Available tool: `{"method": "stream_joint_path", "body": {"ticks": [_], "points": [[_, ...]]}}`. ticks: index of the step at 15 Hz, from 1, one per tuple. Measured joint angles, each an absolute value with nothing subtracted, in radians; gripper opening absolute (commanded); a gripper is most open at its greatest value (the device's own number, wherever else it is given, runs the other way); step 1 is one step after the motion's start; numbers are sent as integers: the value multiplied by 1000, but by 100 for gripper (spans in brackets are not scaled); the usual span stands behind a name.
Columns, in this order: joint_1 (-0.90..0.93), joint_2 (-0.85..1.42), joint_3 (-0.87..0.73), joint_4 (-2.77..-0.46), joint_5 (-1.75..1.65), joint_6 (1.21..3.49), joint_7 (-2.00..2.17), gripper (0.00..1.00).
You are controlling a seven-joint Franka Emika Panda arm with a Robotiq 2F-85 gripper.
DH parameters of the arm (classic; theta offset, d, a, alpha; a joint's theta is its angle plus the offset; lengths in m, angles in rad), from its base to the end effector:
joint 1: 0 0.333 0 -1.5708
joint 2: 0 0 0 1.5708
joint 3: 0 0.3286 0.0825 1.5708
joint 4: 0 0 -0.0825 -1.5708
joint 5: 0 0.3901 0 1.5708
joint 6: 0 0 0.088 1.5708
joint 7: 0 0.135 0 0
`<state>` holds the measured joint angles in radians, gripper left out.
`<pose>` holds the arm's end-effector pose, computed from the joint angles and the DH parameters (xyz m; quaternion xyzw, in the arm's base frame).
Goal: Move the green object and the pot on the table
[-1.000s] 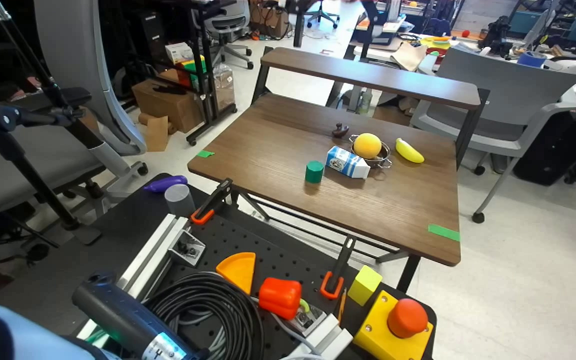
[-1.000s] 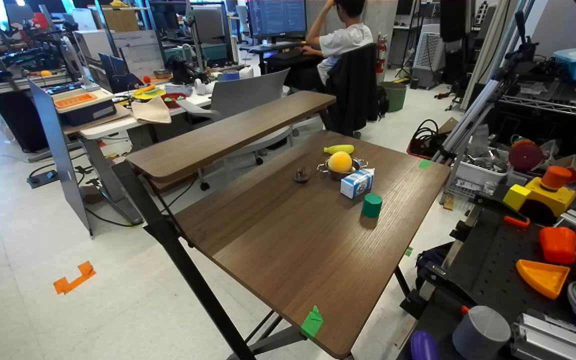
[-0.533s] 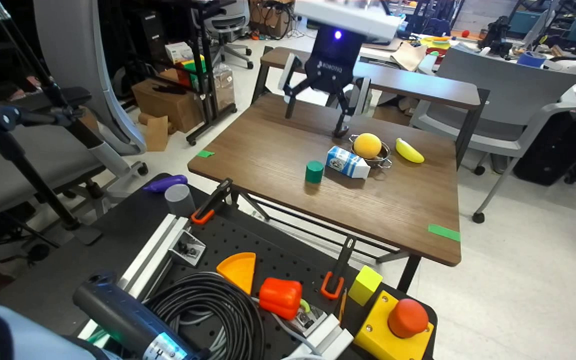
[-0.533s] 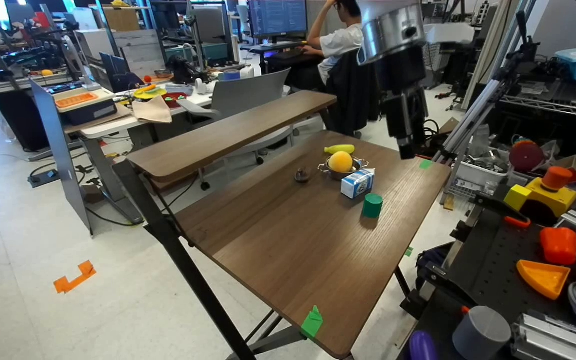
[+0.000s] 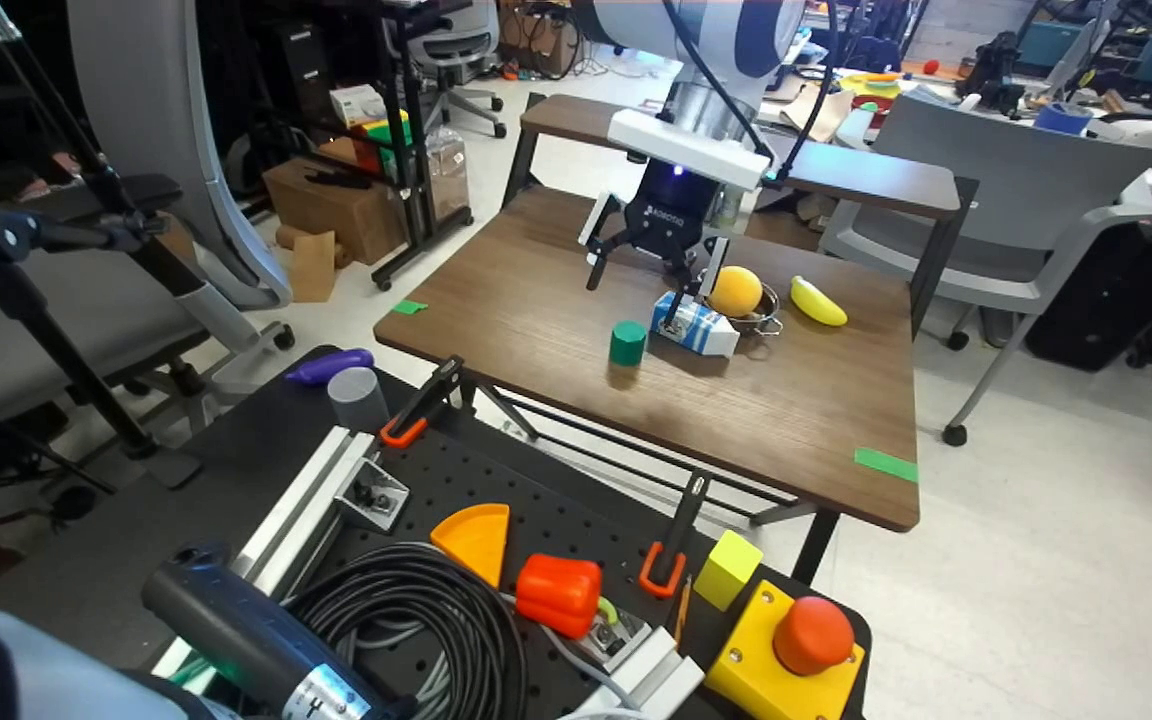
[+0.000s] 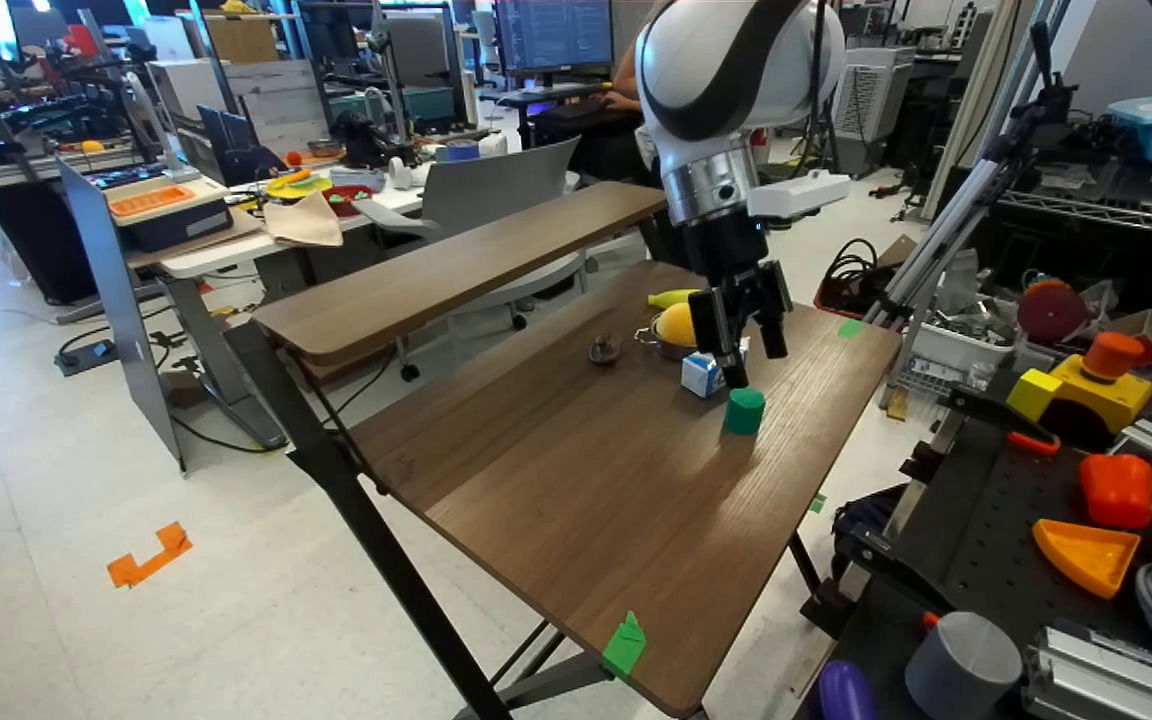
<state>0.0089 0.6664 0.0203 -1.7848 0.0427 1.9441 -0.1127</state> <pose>0.5911 0.0212 0.1315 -0.9662 -0.0556 0.2495 0.0344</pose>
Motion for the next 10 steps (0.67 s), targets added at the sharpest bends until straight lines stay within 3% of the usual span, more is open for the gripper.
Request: {"method": "stream_joint_path", "body": {"ticks": [8, 10], "points": [[14, 822, 38, -1664, 50, 1945, -12, 100], [15, 835, 39, -1658, 51, 1945, 9, 72]]}}
